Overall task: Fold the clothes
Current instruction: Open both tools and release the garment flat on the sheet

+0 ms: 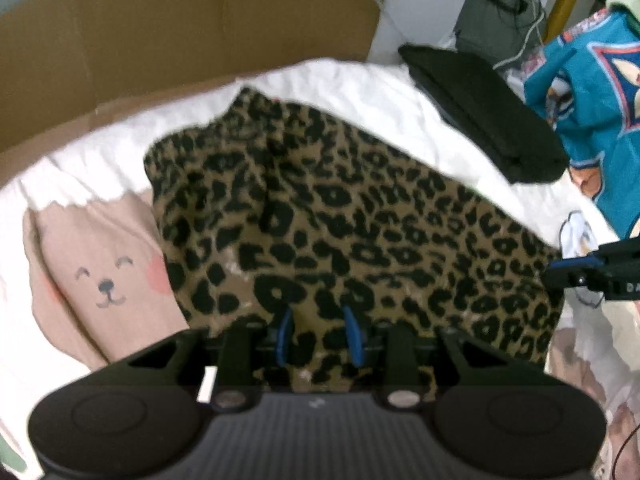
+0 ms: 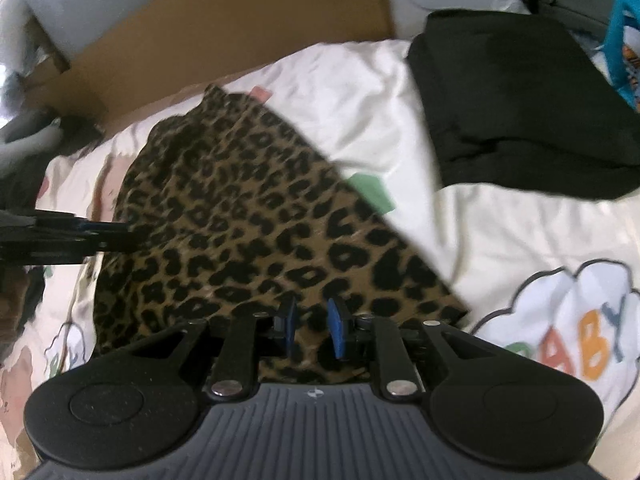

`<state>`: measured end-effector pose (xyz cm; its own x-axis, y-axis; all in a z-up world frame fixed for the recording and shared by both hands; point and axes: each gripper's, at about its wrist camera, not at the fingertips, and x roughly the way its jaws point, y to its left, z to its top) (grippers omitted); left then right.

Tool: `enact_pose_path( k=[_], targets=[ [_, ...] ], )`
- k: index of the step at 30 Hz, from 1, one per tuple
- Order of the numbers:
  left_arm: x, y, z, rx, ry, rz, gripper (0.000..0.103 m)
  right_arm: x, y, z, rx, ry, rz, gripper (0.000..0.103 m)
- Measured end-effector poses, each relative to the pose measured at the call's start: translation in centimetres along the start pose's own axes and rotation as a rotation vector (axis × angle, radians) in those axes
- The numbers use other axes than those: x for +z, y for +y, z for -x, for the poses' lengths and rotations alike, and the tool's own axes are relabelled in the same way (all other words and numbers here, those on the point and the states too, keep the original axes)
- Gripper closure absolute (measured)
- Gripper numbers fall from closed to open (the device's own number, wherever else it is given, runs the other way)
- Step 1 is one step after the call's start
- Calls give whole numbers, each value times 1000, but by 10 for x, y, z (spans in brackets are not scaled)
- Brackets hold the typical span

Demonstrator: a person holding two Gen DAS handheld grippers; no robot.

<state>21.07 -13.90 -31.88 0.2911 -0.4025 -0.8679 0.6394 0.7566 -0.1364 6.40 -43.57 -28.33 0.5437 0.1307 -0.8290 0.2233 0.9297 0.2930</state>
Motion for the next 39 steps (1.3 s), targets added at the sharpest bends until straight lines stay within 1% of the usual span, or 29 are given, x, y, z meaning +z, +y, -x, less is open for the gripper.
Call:
enact_pose_path(
  k=[2, 3, 4, 5, 7, 12, 14, 19, 21, 25, 28, 31, 35, 39],
  targets=[
    [-7, -1, -9, -2, 17, 1, 63, -4, 7, -4, 7, 16, 9, 78],
    [-10, -3, -13, 0, 21, -9, 61, -6, 10, -7, 8, 23, 17, 77],
    [-13, -4, -18, 2, 23, -22, 58, -8, 12, -9, 9, 29, 24, 75],
    [-13, -5, -20, 4, 26, -31, 57, -8, 14, -10, 8, 31, 29, 73],
    [-12, -7, -24, 12, 31, -43, 55, -8, 18, -13, 6, 35, 39, 72],
    [-6, -8, -15, 15, 46, -25, 52, -4, 29, -16, 22, 30, 69, 68],
    [-5, -9, -7, 13, 48, -22, 46, -3, 35, -18, 28, 33, 85, 67],
    [-6, -17, 7, 10, 66, -18, 46, 0, 51, -25, 42, 41, 123, 65],
    [-9, -24, 8, 8, 71, -37, 46, -1, 59, -26, 44, 41, 142, 63],
    [-16, -37, 3, 19, 94, -98, 46, -2, 70, -31, 37, 58, 174, 60],
    [-21, -40, -9, 21, 118, -95, 46, -5, 72, -38, 20, 78, 196, 58],
    [-25, -38, -19, 25, 132, -87, 46, -7, 69, -45, -3, 95, 204, 58],
    [-29, -40, -23, 35, 126, -91, 45, -11, 59, -44, -19, 105, 193, 58],
    [-31, -42, -17, 35, 127, -92, 48, -15, 48, -41, -32, 112, 176, 58]
  ],
)
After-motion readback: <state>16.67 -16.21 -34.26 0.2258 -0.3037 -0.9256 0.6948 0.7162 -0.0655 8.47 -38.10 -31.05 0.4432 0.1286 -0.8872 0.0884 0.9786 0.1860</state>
